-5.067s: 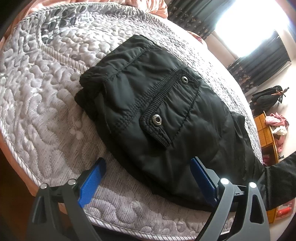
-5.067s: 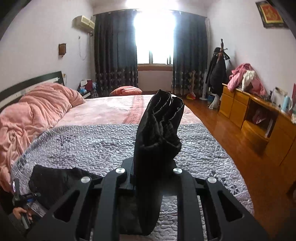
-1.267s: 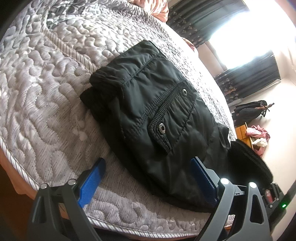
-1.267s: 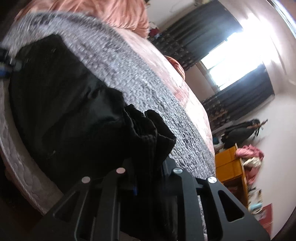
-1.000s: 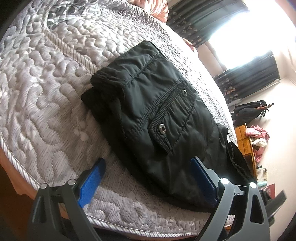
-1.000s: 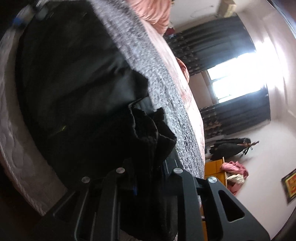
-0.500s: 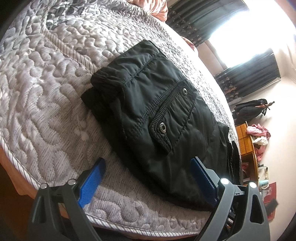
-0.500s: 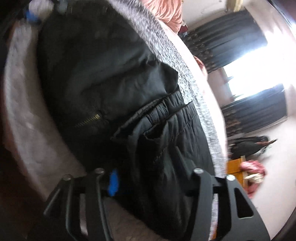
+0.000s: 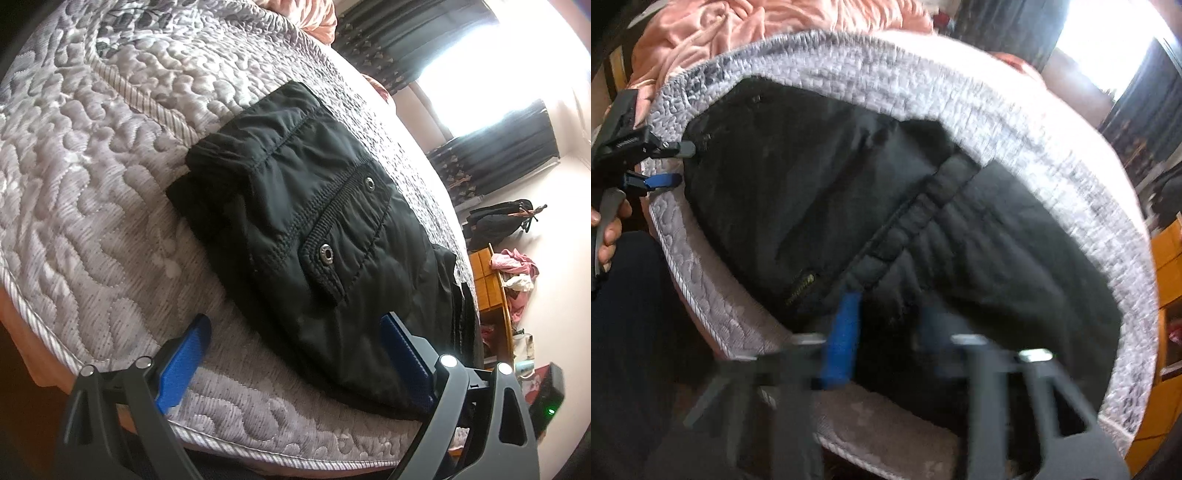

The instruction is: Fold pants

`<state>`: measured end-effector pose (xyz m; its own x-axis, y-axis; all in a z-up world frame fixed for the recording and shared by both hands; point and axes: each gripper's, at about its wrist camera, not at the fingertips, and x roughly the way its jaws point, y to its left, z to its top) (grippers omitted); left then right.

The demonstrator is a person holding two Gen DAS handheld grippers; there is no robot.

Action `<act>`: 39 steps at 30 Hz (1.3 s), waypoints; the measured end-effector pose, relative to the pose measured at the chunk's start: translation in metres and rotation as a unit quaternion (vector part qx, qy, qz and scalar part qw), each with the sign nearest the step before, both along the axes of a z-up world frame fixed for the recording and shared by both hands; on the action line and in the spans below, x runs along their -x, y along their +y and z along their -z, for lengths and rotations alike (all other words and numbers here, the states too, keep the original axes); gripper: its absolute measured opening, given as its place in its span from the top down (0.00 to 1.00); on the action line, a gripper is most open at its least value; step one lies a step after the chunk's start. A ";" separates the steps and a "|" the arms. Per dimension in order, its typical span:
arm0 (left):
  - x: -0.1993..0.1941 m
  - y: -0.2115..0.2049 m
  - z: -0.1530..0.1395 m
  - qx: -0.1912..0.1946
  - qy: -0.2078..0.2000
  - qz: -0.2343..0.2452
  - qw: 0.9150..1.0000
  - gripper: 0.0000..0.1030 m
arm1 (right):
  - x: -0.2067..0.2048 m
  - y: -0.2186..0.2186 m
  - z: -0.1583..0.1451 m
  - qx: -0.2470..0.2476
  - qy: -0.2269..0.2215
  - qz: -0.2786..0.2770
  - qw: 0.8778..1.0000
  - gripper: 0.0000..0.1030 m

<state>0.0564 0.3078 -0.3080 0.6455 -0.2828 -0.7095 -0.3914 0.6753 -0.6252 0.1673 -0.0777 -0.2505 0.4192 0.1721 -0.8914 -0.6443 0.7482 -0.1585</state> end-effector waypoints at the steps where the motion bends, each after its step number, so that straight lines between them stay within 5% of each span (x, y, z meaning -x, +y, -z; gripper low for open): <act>1: 0.001 0.001 0.000 0.001 0.000 -0.001 1.000 0.10 | 0.002 -0.001 -0.001 -0.004 0.001 0.000 1.000 0.88; 8: 0.001 0.003 0.001 -0.001 0.002 0.000 1.000 0.10 | 0.029 -0.011 -0.045 -0.037 -0.044 -0.025 0.998 0.89; 14: -0.005 -0.001 0.001 -0.006 0.006 0.003 1.000 0.09 | 0.026 -0.002 0.006 -0.008 0.027 -0.063 0.998 0.87; 17: -0.006 -0.001 0.002 -0.003 0.005 0.000 1.000 0.09 | 0.021 -0.002 -0.004 -0.024 0.045 -0.076 0.996 0.71; 18: -0.006 0.000 0.003 -0.002 0.005 0.000 1.000 0.09 | 0.019 -0.003 -0.015 -0.036 0.047 -0.080 0.995 0.58; 21: -0.008 0.000 0.004 -0.003 0.006 -0.001 1.000 0.09 | -0.002 -0.012 -0.051 -0.082 0.052 -0.075 0.993 0.53; 24: -0.008 0.000 0.004 -0.004 0.006 -0.001 1.000 0.09 | -0.069 -0.029 -0.065 -0.095 0.059 0.009 0.994 0.53; 29: -0.009 0.000 0.004 -0.001 0.004 -0.004 1.000 0.09 | -0.138 -0.032 -0.018 -0.014 0.082 0.093 0.992 0.59; 33: -0.008 0.002 0.004 0.002 0.003 -0.003 1.000 0.09 | -0.133 -0.010 0.009 0.003 0.108 0.066 0.992 0.61; 39: -0.004 0.006 0.003 0.010 -0.005 -0.004 1.000 0.09 | -0.138 0.006 -0.003 -0.029 0.149 0.039 0.988 0.60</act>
